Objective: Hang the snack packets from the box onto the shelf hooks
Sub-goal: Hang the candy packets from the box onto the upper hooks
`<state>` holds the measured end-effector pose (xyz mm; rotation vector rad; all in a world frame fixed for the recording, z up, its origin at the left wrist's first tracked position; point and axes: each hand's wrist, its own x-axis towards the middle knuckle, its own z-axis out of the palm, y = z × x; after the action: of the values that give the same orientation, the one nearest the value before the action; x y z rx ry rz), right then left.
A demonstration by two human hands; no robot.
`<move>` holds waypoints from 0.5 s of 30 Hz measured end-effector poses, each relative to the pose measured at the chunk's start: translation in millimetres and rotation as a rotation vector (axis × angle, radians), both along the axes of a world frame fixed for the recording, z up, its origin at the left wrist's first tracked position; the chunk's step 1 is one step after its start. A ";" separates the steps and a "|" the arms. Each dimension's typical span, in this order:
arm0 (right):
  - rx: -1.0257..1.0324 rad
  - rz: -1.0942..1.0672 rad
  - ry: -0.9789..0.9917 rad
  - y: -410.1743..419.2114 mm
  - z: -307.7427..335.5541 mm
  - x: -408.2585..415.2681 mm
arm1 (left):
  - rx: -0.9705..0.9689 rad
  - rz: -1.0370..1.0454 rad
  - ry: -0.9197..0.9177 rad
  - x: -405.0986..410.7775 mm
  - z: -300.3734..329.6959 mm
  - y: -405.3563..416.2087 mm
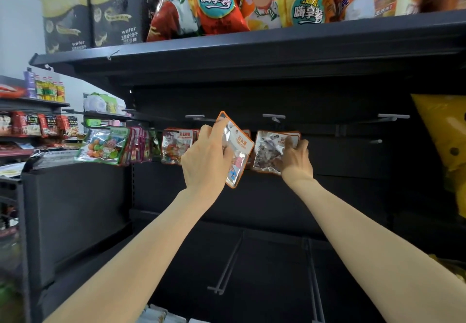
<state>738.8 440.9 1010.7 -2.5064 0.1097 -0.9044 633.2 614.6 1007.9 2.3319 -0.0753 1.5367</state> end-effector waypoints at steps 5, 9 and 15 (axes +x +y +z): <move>-0.055 -0.070 -0.042 -0.8 -1.7 -7.8 | -0.120 -0.146 0.066 -0.6 -3.5 3.8; 0.239 0.232 -0.533 -2.1 -15.8 -51.6 | -0.248 -0.535 0.118 -0.6 -11.4 9.7; 0.486 0.709 -0.559 -2.1 -22.5 -115.8 | -0.410 -0.972 0.134 -8.4 -14.8 -13.3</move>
<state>623.1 438.9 988.2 -1.5856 -0.6207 -1.0519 624.8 601.3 993.2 1.6413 -0.6753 0.7997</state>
